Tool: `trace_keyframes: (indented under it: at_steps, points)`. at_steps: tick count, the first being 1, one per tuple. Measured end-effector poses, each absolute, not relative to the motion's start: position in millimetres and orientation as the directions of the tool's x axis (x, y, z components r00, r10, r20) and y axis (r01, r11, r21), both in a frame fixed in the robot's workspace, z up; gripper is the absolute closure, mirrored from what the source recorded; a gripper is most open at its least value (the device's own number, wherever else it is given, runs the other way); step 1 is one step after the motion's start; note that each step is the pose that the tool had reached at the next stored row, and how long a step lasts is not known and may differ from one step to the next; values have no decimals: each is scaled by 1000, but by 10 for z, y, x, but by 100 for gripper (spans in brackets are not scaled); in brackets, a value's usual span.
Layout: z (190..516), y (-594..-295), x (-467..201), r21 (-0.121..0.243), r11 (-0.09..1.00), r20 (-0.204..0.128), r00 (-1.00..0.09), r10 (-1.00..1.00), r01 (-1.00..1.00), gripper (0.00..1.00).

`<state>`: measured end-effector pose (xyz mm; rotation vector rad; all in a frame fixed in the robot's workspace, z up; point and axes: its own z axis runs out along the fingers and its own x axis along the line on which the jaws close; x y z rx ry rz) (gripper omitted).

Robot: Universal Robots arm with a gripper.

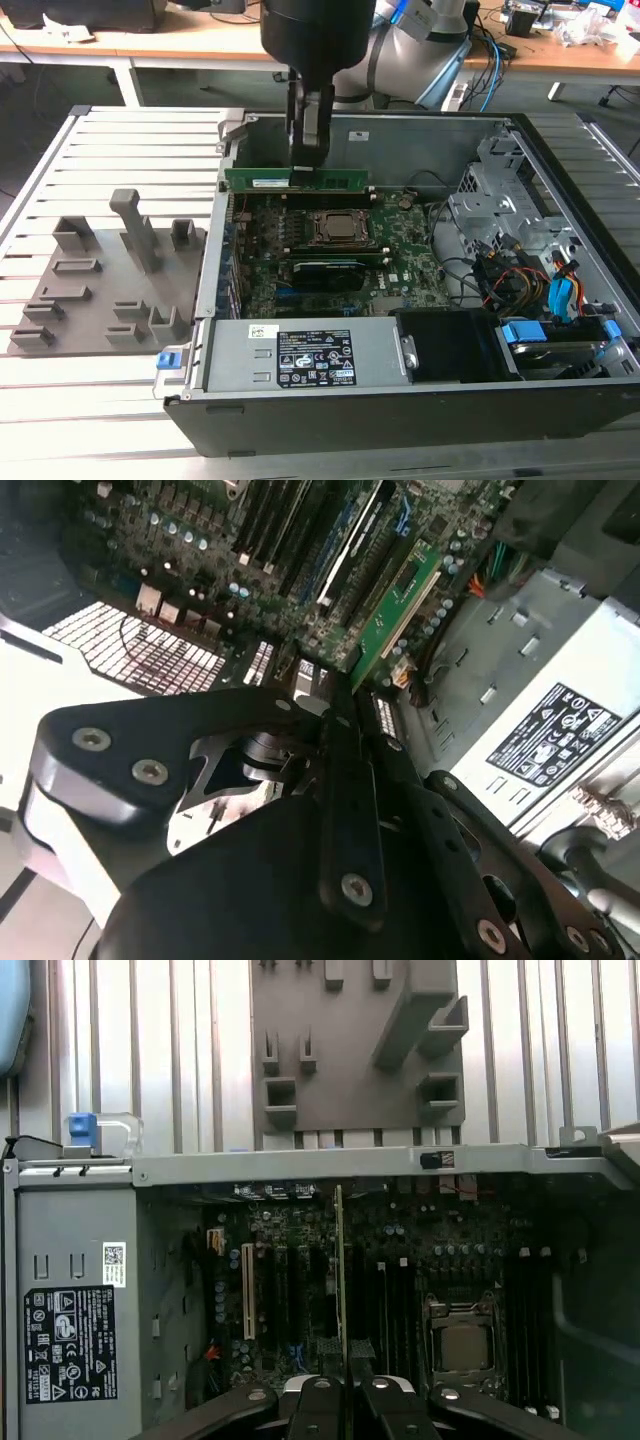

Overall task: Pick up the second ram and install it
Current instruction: 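Pick up the second ram and move it above second insertion slot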

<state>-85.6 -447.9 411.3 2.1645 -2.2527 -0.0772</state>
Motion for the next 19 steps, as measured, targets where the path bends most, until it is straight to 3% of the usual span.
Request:
trace_keyframes:
  at_steps: [7, 10, 14, 19]
  points:
    - [4113, -4477, -655, 48, 39, -22, -40, -999, -998, 86]
    - [4111, -4474, -247, 50, 39, -23, -40, -999, -998, 86]
    - [4109, -4472, -245, 51, 37, -59, -40, -997, -998, 86]
    - [4076, -4263, -192, 51, 36, -57, -39, -998, -998, 86]
